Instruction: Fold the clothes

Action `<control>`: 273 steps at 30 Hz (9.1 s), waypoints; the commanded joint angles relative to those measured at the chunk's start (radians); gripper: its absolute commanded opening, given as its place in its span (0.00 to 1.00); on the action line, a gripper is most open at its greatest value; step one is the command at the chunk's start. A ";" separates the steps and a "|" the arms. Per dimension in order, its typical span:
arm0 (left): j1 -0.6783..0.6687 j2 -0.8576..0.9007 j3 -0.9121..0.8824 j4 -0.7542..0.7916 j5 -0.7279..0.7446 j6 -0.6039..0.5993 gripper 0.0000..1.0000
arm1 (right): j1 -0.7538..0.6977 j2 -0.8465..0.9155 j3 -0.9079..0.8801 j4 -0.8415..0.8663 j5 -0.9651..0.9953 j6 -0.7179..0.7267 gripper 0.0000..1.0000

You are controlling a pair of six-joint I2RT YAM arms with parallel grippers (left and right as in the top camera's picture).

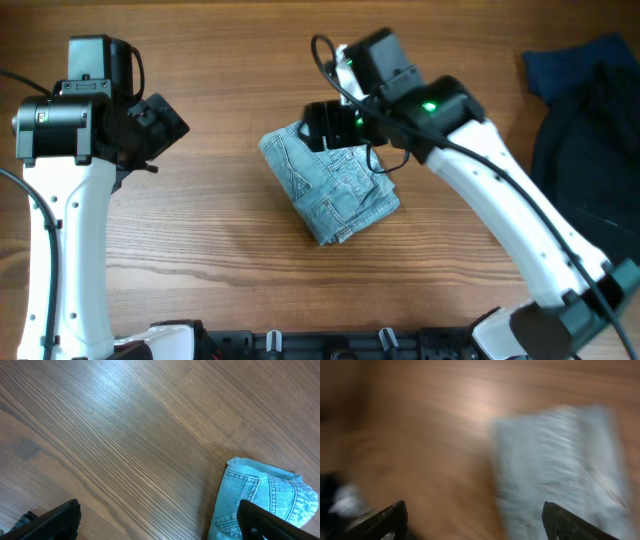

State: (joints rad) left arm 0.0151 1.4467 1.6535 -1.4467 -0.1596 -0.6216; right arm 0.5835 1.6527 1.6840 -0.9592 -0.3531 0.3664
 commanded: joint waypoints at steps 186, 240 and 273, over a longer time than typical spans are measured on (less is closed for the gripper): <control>0.005 0.010 0.000 -0.038 -0.010 0.012 1.00 | -0.070 0.064 -0.586 0.882 -0.635 0.136 0.04; 0.005 0.095 0.000 -0.051 -0.010 0.012 1.00 | -0.175 0.554 -0.494 1.109 -0.483 0.287 0.04; 0.005 0.095 0.000 -0.061 -0.010 0.015 1.00 | -0.207 -0.014 -0.834 0.657 -0.440 0.084 0.04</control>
State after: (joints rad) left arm 0.0151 1.5383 1.6535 -1.5043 -0.1673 -0.6147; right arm 0.3740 1.6032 0.9848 -0.4294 -0.7105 0.4606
